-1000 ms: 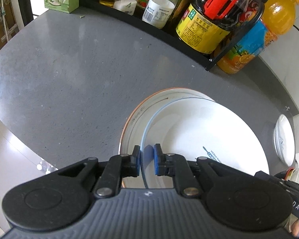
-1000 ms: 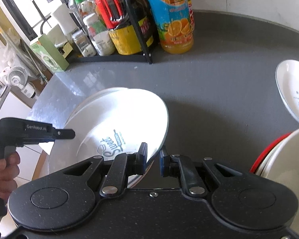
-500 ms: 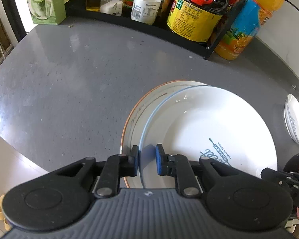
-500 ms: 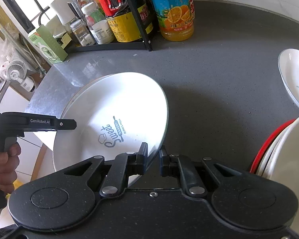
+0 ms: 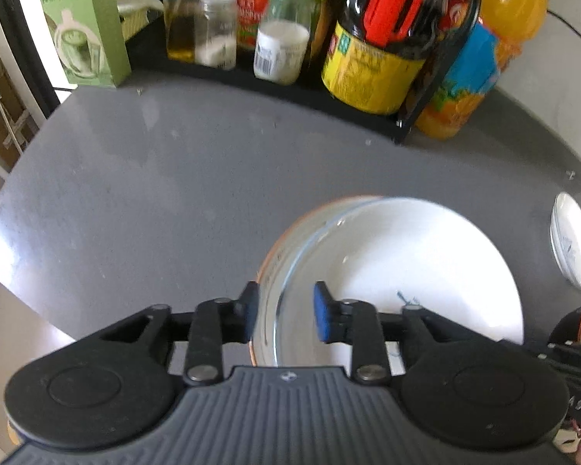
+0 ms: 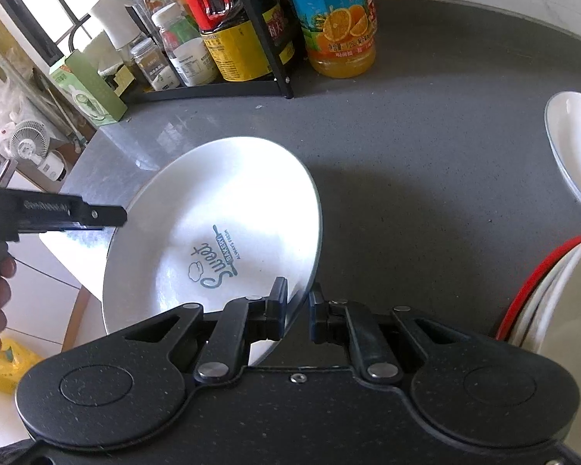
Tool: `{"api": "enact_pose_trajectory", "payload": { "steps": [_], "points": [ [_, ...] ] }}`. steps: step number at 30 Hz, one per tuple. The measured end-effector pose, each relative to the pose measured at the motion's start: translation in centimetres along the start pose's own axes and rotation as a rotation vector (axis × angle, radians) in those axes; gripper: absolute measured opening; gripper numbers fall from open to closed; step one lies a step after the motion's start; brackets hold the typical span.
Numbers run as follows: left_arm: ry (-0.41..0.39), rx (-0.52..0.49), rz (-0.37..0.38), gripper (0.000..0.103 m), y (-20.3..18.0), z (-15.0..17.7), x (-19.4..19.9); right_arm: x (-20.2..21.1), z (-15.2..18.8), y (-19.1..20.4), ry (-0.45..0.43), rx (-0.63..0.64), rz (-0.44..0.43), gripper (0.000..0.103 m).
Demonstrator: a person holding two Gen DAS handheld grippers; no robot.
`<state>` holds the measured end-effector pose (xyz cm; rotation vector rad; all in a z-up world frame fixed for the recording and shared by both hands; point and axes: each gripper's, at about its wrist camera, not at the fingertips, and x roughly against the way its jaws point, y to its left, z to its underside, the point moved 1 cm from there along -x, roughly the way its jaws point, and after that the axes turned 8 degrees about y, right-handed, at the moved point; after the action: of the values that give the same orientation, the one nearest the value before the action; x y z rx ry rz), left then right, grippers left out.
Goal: Organize plates and bowls
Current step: 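Open the left gripper and lift away from the plates, then move the left gripper to the rim of the 'BAKERY' plate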
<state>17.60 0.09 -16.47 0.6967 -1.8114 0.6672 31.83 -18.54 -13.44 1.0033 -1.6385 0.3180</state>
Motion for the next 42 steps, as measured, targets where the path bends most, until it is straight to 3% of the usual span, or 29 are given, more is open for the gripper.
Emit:
{"api": "enact_pose_trajectory", "payload": {
  "steps": [4,11,18,21,29,42],
  "points": [
    [-0.001,0.011,-0.027,0.041,0.6,-0.2,-0.3,-0.4,-0.1,0.2,0.007,-0.005,0.003,0.011],
    [0.042,0.043,-0.029,0.042,1.5,0.3,-1.8,-1.6,-0.4,0.4,0.040,-0.014,0.000,0.013],
    [0.048,0.048,-0.025,0.045,2.1,0.3,-2.4,-1.9,-0.7,0.5,0.046,-0.025,0.020,0.024],
    [0.041,0.038,-0.037,0.045,1.9,0.1,-2.2,-1.8,-0.8,0.5,0.053,-0.040,0.020,0.024],
    [-0.005,0.005,-0.003,0.045,0.1,-1.8,-0.2,1.7,-2.0,-0.5,-0.042,-0.095,-0.015,0.024],
    [-0.039,-0.150,0.071,0.053,-8.2,-4.4,0.7,7.0,-1.6,-4.2,-0.192,-0.241,0.012,0.026]
  ]
}}
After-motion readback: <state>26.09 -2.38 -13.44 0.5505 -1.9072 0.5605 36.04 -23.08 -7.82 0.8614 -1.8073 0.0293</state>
